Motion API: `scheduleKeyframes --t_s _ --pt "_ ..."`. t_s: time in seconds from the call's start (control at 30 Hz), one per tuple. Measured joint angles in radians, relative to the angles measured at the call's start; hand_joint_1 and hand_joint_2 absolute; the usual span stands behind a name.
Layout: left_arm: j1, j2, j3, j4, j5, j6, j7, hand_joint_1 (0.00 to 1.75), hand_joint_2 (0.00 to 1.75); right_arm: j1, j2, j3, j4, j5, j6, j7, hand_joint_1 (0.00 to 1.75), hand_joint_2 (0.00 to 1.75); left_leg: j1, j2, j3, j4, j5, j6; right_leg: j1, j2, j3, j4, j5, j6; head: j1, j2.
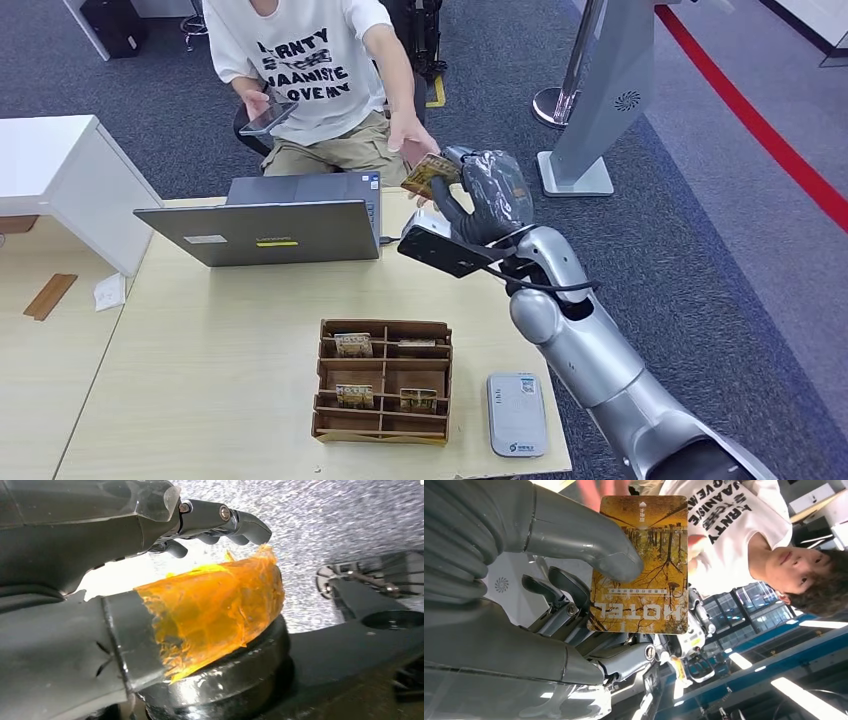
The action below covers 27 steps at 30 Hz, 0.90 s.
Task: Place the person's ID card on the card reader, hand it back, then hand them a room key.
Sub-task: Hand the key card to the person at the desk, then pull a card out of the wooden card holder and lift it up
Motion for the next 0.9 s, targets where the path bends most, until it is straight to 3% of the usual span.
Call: scheduleKeyframes --t_s 0.43,0.47,0.57,0.6,0.9 --pt "-0.015 -0.002 -0.04 0.0 -0.015 -0.004 0.047 0.0 0.0 -0.091 0.064 0.034 0.089 0.051 0.013 0.041 1.75 1.75 0.0 0.0 0.0 0.0 0.0 0.0 0.0 0.0 0.0 0.0 0.0 0.0 0.0 0.0" --pt "-0.017 -0.002 -0.044 0.0 -0.015 -0.003 0.047 0.0 0.0 -0.095 0.068 0.037 0.095 0.055 0.012 0.043 1.53 1.75 0.0 0.0 0.0 0.0 0.0 0.0 0.0 0.0 0.0 0.0 0.0 0.0 0.0 0.0" --pt "-0.018 -0.006 -0.05 0.0 -0.016 -0.003 0.046 0.0 0.0 -0.098 0.08 0.044 0.111 0.065 0.01 0.046 0.29 1.75 0.0 0.0 0.0 0.0 0.0 0.0 0.0 0.0 0.0 0.0 0.0 0.0 0.0 0.0" --pt "-0.018 -0.006 -0.05 0.0 -0.016 -0.003 0.046 0.0 0.0 -0.098 0.082 0.045 0.114 0.066 0.01 0.046 0.08 1.75 0.0 0.0 0.0 0.0 0.0 0.0 0.0 0.0 0.0 0.0 0.0 0.0 0.0 0.0" --pt "-0.018 -0.008 -0.062 0.001 -0.009 -0.005 0.037 0.0 0.0 -0.1 0.091 0.074 0.143 0.093 0.014 0.061 0.0 1.75 0.0 0.0 0.0 0.0 0.0 0.0 0.0 0.0 0.0 0.0 0.0 0.0 0.0 0.0"
